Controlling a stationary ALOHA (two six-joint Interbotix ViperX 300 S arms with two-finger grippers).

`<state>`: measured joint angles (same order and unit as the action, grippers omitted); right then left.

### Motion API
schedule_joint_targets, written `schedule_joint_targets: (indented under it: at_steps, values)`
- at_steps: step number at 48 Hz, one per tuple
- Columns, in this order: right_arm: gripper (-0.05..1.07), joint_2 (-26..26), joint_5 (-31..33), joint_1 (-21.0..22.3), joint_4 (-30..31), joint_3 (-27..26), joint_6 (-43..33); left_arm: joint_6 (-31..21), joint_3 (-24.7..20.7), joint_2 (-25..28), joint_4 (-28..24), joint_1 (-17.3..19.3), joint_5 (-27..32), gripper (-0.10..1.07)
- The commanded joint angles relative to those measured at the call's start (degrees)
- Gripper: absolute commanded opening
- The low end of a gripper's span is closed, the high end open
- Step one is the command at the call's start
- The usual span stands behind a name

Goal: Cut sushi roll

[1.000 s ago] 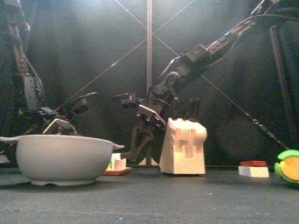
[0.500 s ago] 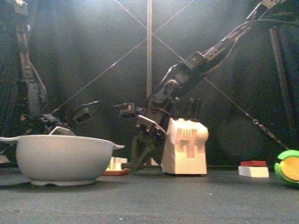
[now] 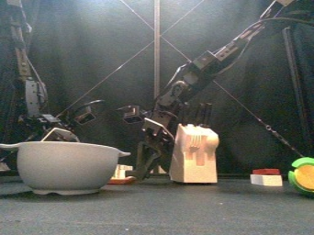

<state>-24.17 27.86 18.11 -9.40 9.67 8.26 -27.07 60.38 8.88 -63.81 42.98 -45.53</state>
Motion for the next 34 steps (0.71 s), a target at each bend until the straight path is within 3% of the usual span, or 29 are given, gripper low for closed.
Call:
schedule_joint_targets:
  at_steps: [1,19,34]
  values:
    - [0.44,3.25,0.62,0.53,0.09,-0.62,-0.18,0.00,0.88,-2.37,-0.18,0.09,-0.18,0.20]
    - [0.44,6.15,0.53,1.05,0.09,-3.25,-0.26,0.18,0.79,-6.24,5.27,0.18,-0.18,0.20]
    - [0.44,6.15,0.53,1.05,0.09,-3.25,-0.26,0.26,1.49,-7.21,5.01,-0.09,-0.18,0.20]
